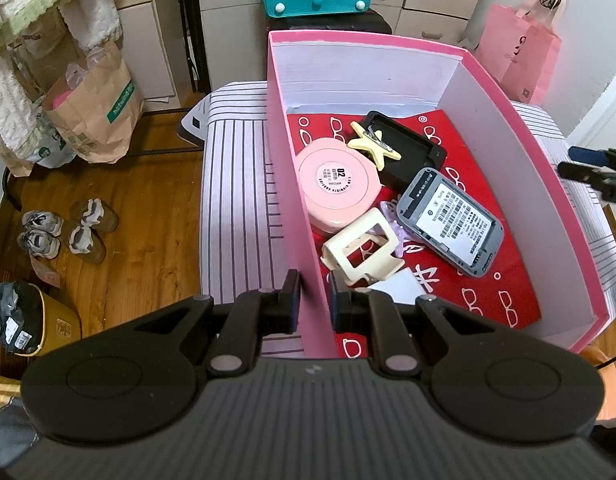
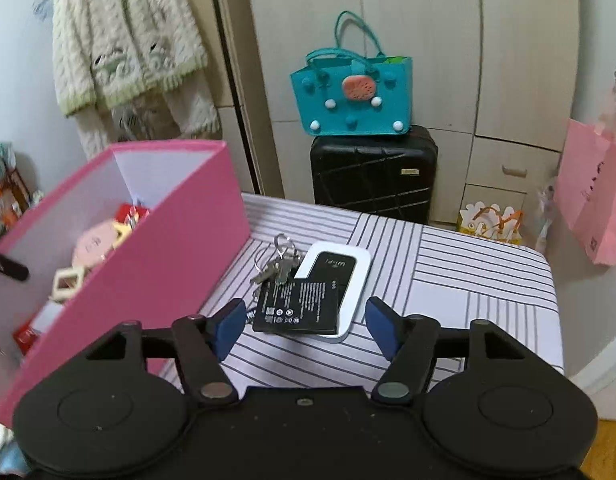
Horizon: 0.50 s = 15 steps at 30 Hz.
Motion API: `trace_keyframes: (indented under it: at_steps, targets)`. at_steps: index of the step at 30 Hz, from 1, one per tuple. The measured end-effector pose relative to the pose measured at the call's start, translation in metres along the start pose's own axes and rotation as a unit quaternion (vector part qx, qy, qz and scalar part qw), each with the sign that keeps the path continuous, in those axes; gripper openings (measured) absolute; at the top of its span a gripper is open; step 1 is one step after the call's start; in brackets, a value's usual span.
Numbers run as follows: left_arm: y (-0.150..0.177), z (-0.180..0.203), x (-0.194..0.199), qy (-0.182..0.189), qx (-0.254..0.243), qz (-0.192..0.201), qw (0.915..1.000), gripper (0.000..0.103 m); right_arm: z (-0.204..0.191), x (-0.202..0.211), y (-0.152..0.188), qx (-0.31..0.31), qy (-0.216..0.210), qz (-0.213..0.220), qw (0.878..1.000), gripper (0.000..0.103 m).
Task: Organize rigid objects
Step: 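Return the right gripper to the bed and grasp the black battery pack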
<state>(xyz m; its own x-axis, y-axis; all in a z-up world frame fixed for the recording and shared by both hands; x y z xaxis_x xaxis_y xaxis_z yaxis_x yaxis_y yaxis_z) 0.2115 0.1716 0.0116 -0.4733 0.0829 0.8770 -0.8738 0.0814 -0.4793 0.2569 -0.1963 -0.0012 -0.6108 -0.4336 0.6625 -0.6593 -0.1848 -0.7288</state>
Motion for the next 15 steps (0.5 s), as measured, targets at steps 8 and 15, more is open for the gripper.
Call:
trace_keyframes:
  at_steps: [8, 15]
  targets:
    - [0.0, 0.002, 0.0, -0.006, -0.004, -0.002, 1.0, 0.013, -0.016, -0.037, 0.007, 0.057, 0.006, -0.008, 0.998, 0.074]
    - [0.0, 0.002, 0.0, -0.004, -0.004, -0.002, 1.0, 0.013, -0.016, -0.058, 0.001, 0.068, 0.026, -0.018, 0.997, 0.074]
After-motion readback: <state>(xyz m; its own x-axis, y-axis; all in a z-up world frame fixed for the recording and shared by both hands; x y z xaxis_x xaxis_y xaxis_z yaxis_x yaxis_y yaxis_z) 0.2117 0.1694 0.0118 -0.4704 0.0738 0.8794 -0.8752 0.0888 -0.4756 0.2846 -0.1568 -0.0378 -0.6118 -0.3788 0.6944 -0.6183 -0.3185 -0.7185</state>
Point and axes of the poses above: each gripper's, at about its wrist camera, not at the fingertips, and x roughly against the way its jaws point, z to its right, y to its underside, the point moved 4 cm from there along -x, roughly the way its jaws point, and after that the axes turned 5 degrees about -y, right-handed, at the moved point
